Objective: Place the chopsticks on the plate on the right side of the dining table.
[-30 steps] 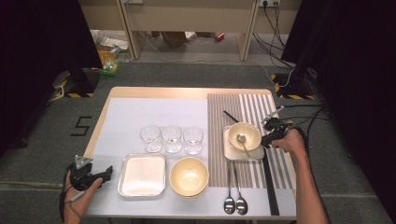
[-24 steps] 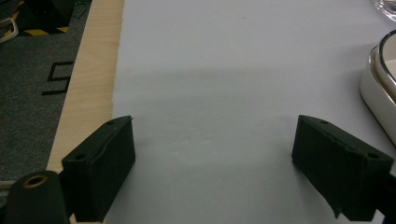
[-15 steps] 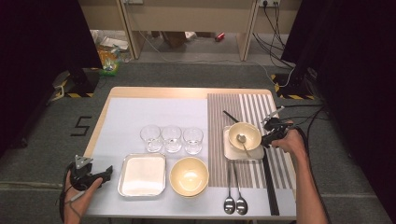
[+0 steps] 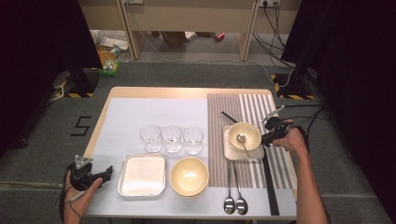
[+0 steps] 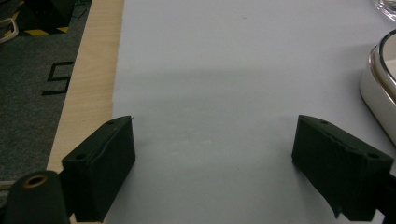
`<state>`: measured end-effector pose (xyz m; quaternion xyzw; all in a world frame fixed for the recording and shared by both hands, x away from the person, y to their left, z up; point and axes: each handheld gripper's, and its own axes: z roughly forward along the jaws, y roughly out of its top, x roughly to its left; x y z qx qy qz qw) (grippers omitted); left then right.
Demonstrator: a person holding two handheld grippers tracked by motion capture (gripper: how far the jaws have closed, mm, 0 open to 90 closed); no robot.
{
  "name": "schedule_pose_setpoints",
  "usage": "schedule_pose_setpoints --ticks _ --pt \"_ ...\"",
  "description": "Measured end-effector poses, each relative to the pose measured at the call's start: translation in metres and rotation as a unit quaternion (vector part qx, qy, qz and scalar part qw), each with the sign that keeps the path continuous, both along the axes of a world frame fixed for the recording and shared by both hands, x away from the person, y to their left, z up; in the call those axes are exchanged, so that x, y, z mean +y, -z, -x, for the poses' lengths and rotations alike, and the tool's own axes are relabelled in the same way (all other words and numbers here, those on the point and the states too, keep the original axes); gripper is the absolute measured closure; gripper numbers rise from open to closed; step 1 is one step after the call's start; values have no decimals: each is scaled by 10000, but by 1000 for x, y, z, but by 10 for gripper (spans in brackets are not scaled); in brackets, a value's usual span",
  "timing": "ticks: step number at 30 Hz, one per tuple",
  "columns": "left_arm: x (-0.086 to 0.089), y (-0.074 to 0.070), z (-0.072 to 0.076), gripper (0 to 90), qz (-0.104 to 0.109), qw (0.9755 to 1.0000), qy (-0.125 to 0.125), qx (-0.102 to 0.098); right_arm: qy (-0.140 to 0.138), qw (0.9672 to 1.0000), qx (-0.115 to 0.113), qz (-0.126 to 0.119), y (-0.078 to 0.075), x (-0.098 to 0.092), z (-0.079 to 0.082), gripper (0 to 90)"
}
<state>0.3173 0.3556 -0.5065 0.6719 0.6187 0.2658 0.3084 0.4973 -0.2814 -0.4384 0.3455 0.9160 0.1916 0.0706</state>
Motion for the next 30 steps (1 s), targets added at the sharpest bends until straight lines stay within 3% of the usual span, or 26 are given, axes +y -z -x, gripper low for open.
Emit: schedule_pose_setpoints --ticks 5,18,24,30 --pt "0 0 0 124 1 10000 -4 -8 -111 9999 14 60 -1 1 -3 785" --pt "0 0 0 124 8 10000 -7 -10 2 10000 31 -27 -1 -2 -6 772" --pt "0 0 0 124 7 10000 -9 -20 206 9998 13 -21 -4 -8 0 729" --pt "0 0 0 124 0 10000 -14 -28 167 9998 -44 33 -4 -11 3 726"
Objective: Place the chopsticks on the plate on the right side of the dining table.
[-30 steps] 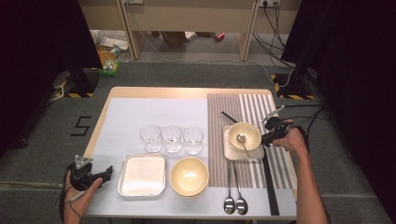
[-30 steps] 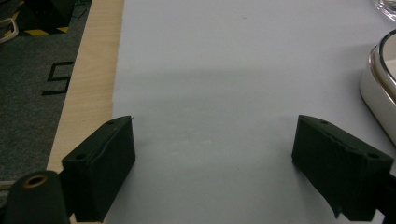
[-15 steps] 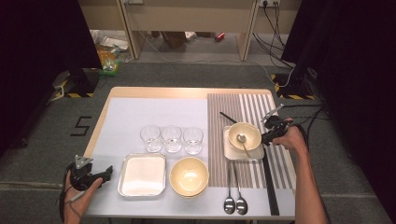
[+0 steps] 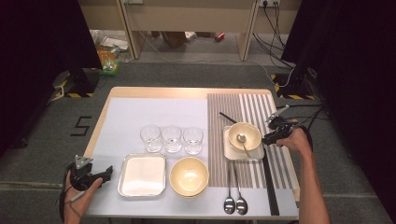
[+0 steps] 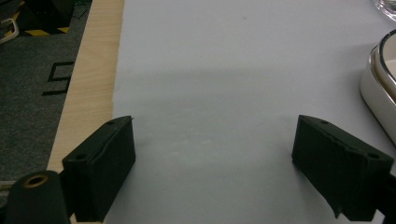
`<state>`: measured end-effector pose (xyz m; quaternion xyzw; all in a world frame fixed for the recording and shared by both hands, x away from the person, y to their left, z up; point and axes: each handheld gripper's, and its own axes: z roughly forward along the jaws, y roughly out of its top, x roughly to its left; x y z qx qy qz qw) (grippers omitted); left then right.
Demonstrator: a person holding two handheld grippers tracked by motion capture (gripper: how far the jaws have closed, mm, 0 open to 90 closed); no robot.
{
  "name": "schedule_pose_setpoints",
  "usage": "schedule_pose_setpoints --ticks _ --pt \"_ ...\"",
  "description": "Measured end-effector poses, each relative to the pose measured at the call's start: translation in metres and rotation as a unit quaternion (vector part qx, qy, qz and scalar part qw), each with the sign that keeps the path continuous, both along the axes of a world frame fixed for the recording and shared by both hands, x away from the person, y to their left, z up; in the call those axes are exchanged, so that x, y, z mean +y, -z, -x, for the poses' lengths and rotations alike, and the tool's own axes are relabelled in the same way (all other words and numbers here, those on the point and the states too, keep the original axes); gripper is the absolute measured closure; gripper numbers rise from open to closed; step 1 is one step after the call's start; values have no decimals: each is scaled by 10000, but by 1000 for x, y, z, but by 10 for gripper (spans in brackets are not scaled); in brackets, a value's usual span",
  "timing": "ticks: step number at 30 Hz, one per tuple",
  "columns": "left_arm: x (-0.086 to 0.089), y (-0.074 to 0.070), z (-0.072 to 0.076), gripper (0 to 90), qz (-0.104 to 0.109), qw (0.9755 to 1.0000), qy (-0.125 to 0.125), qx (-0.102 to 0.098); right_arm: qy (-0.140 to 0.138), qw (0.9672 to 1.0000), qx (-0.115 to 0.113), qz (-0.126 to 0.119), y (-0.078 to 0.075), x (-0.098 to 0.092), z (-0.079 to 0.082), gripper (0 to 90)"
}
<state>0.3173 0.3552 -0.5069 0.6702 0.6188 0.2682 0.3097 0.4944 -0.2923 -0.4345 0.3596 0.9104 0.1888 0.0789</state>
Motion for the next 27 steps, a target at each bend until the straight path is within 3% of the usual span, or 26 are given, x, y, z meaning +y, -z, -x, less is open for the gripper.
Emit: schedule_pose_setpoints --ticks 9,27 --pt "0 0 0 124 5 10000 3 8 -85 9999 31 89 3 1 -1 775" --pt "0 0 0 124 3 10000 6 16 -382 9992 71 103 2 1 -1 787"
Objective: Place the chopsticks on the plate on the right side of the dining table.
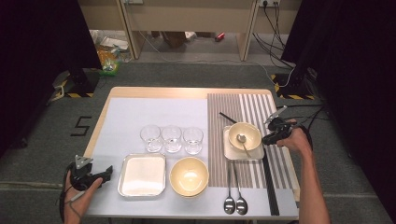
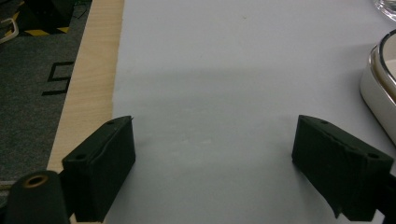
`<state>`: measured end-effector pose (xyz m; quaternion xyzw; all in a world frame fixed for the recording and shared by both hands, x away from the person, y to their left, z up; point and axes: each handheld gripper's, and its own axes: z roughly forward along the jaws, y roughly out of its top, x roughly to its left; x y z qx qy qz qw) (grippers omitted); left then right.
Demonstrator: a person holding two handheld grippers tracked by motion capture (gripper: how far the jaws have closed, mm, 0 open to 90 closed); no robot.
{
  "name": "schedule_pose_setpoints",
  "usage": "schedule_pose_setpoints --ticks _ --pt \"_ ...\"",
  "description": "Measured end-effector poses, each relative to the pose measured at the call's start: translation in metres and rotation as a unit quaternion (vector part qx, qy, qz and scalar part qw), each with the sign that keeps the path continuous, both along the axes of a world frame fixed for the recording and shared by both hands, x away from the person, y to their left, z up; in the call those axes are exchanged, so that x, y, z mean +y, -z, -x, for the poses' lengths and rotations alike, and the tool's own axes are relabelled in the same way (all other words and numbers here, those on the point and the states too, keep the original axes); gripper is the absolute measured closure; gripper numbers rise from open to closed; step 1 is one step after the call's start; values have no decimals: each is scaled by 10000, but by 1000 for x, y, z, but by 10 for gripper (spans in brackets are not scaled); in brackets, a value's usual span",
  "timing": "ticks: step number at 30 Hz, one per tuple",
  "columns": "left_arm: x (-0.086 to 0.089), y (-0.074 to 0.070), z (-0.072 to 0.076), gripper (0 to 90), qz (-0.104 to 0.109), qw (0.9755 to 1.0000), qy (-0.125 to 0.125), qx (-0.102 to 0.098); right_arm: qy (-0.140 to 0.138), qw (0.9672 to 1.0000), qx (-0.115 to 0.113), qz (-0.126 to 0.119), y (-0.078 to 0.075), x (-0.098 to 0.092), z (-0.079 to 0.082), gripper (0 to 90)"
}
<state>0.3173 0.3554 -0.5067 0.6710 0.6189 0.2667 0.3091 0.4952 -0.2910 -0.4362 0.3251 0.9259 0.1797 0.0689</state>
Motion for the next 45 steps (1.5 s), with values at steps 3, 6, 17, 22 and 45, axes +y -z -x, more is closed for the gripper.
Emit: schedule_pose_setpoints --ticks 3,6,17,22,45 --pt "0 0 0 124 -1 10000 -8 -15 -37 10000 -13 40 0 0 0 787" --pt "0 0 0 123 -1 10000 -6 -15 -25 10000 -36 40 0 0 1 786" --pt "0 0 0 124 -3 10000 -8 -18 203 9990 -239 -313 -13 -3 5 653" --pt "0 0 0 124 -5 10000 -9 -18 467 9978 -306 -367 -26 -2 7 621" --pt "0 0 0 124 -5 10000 -6 -12 1416 9846 -759 -683 -65 20 -10 487"
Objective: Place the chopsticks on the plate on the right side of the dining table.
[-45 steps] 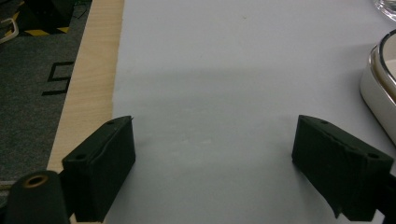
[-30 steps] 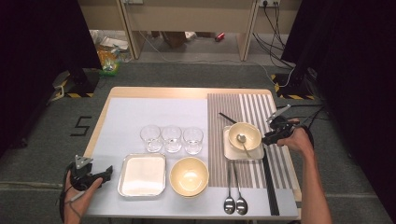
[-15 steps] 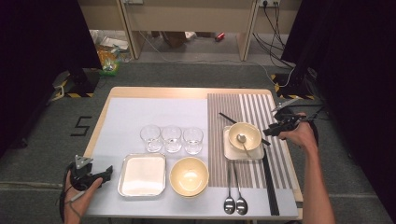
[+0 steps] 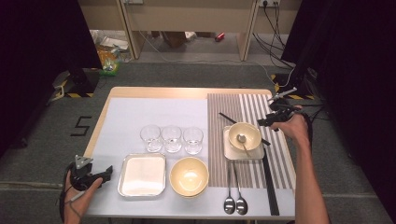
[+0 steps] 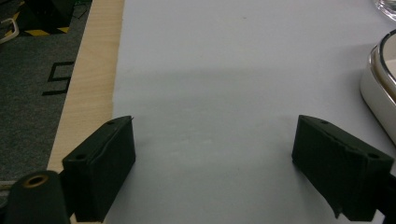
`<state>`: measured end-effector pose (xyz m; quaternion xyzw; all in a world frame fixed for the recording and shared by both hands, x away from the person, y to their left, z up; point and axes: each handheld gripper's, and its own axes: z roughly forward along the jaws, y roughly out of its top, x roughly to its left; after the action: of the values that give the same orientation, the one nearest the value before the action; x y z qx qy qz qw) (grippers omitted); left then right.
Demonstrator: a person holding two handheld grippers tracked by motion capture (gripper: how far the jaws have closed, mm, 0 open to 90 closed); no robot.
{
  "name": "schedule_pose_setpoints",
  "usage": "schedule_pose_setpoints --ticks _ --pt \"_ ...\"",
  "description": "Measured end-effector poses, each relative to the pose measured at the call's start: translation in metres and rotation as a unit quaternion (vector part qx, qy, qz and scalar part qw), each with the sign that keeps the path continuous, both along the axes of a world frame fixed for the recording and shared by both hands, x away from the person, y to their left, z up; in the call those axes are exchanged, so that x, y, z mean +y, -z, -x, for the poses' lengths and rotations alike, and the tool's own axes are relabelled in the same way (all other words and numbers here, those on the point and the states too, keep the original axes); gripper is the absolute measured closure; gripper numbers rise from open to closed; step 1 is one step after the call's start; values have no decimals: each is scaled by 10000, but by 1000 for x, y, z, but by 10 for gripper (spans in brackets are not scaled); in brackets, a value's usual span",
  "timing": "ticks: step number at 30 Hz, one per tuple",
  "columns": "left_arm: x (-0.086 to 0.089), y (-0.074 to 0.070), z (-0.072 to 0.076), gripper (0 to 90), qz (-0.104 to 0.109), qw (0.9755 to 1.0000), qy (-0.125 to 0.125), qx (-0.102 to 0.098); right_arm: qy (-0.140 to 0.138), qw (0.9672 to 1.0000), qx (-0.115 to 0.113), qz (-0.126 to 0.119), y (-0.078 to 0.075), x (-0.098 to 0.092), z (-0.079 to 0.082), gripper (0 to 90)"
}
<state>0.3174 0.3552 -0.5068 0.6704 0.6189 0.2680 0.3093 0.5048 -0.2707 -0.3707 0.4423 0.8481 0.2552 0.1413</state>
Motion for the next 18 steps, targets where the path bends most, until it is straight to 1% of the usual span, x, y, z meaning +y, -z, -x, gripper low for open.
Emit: schedule_pose_setpoints --ticks 2,5,7,11,13,18 --pt "0 0 0 123 -4 10000 9 21 29 10000 -28 31 -2 7 -2 467" --pt "0 0 0 123 -7 10000 15 21 11 10000 -67 3 -4 18 -6 455" --pt "0 0 0 123 -3 10000 15 21 25 10000 -47 -29 -6 28 -9 422" --pt "0 0 0 124 10 10000 19 21 -16 10000 -9 16 -6 45 -14 406" --pt "0 0 0 124 7 10000 18 20 -32 10000 -27 56 -6 52 -17 394" --pt "0 0 0 124 15 10000 19 19 11 10000 10 80 -3 68 -25 382"
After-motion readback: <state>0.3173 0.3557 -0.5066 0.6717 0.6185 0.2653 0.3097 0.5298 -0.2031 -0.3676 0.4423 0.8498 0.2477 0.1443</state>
